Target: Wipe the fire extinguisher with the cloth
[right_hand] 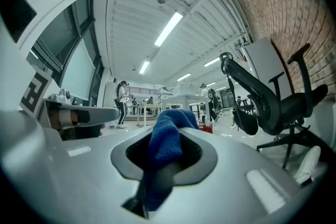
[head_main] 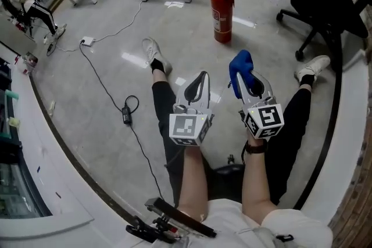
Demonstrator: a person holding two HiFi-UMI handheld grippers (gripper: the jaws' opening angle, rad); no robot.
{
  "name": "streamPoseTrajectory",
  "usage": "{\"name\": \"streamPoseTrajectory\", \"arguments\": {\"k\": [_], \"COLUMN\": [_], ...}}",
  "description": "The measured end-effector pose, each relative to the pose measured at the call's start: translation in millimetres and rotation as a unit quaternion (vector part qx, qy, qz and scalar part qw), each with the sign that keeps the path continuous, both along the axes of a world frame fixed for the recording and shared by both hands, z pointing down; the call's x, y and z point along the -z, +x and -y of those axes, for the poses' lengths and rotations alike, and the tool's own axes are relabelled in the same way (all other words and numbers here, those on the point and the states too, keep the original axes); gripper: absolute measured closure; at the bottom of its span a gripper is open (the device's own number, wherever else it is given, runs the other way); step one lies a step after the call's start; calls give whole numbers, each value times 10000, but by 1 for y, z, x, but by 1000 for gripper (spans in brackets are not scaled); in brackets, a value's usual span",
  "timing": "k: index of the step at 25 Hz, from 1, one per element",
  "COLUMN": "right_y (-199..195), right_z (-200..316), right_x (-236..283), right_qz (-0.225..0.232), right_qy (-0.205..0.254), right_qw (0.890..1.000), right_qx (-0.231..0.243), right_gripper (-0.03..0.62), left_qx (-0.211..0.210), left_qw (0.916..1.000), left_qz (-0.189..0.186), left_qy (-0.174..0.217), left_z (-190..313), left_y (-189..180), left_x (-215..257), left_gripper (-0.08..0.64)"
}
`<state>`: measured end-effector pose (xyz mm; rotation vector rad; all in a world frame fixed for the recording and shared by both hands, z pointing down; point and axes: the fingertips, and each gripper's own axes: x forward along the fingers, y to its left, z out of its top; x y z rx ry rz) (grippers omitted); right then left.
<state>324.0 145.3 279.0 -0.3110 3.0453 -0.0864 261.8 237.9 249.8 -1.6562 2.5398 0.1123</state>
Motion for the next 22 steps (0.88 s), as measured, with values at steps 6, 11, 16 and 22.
{"name": "streamPoseTrajectory", "arguments": {"k": [6, 11, 16, 22], "right_y": [18, 27, 32, 39], "right_z": [-35, -47, -44, -43], "right_x": [32, 46, 44, 39], "right_qz": [96, 218, 151, -60], "right_qy": [223, 241, 20, -131], "right_qw": [9997, 9994, 9999, 9998], "right_qx": [21, 99, 80, 129], "right_gripper": [515, 515, 515, 515], "left_qx": [-14, -41, -27, -26], "left_qw": [9995, 9989, 9987, 9985], "left_qz": [176, 270, 291, 198], "left_qy": [245, 380, 420, 503], "left_z": [-27, -35, -41, -46], "left_y": [26, 41, 45, 51], "left_x": [28, 43, 45, 49], "left_gripper": [554, 554, 554, 554]}}
